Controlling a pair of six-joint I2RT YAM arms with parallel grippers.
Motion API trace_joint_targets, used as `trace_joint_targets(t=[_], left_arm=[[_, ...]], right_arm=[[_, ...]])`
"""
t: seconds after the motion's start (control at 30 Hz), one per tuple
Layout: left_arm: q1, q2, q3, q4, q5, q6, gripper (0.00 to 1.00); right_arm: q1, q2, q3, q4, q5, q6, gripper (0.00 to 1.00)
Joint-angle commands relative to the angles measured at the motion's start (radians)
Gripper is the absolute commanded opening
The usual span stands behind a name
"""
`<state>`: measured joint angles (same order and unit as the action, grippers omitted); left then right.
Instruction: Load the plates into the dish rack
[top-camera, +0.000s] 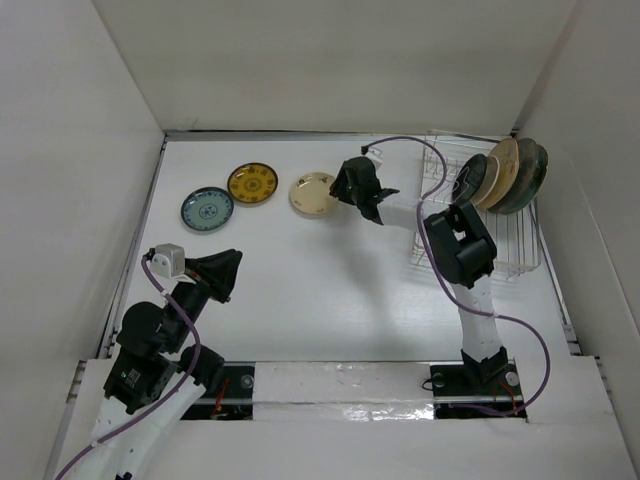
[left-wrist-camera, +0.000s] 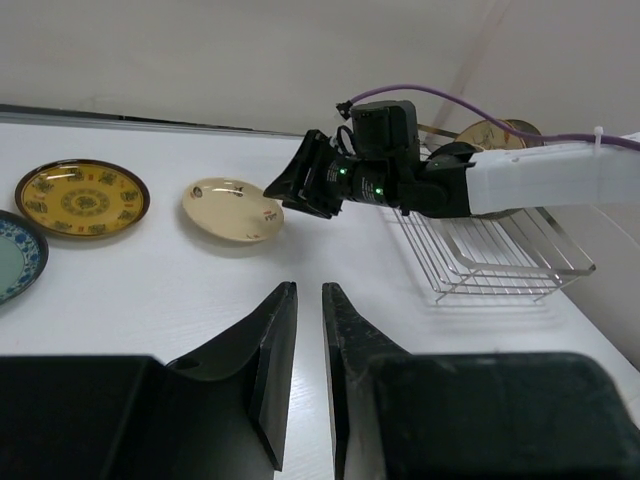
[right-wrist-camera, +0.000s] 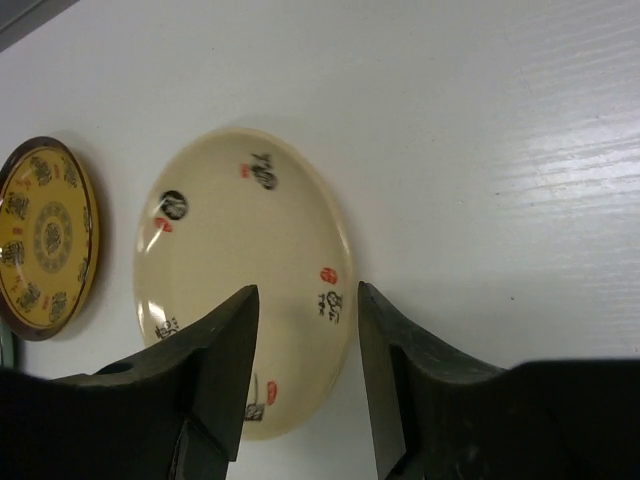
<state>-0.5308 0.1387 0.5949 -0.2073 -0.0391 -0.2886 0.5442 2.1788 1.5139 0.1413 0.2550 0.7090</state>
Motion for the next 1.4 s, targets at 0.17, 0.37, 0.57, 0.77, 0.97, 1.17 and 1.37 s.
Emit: trace_joint_targets(t=[0.17, 0.37, 0.57, 0.77, 0.97, 1.17, 1.37], left_arm=[[-0.006, 0.002, 0.005, 0.039, -0.007, 0.009, 0.15], [-0.006, -0.005, 0.005, 0.037, -0.01, 0.009, 0.15], [-0.006, -0.007, 0.003, 0.039, -0.012, 0.009, 0.15], [-0.006, -0.011, 0.005, 0.037, -0.01, 0.009, 0.15], [-0.006, -0.017, 0.003, 0.037, -0.01, 0.009, 0.15], [-0.006, -0.013, 0.003, 0.039, -0.008, 0.009, 0.15], [-0.006, -0.013, 0.005, 0.037, -0.012, 0.009, 0.15]], right_arm=[[-0.038, 0.088, 0.124, -0.04, -0.074, 0.01, 0.51], [-0.047, 0.133, 0.161, -0.094, -0.097, 0.026, 0.5], [-0.047, 0.012, -0.026, 0.136, -0.131, 0.006, 0.42], [-0.067, -0.074, -0.066, 0.118, -0.088, -0.063, 0.45], [-0.087, -0.051, -0.084, 0.057, -0.014, -0.057, 0.48], [-0.087, 0.031, -0.015, -0.014, -0.08, -0.066, 0.47], [-0.078, 0.102, 0.077, -0.034, -0.212, -0.049, 0.14]])
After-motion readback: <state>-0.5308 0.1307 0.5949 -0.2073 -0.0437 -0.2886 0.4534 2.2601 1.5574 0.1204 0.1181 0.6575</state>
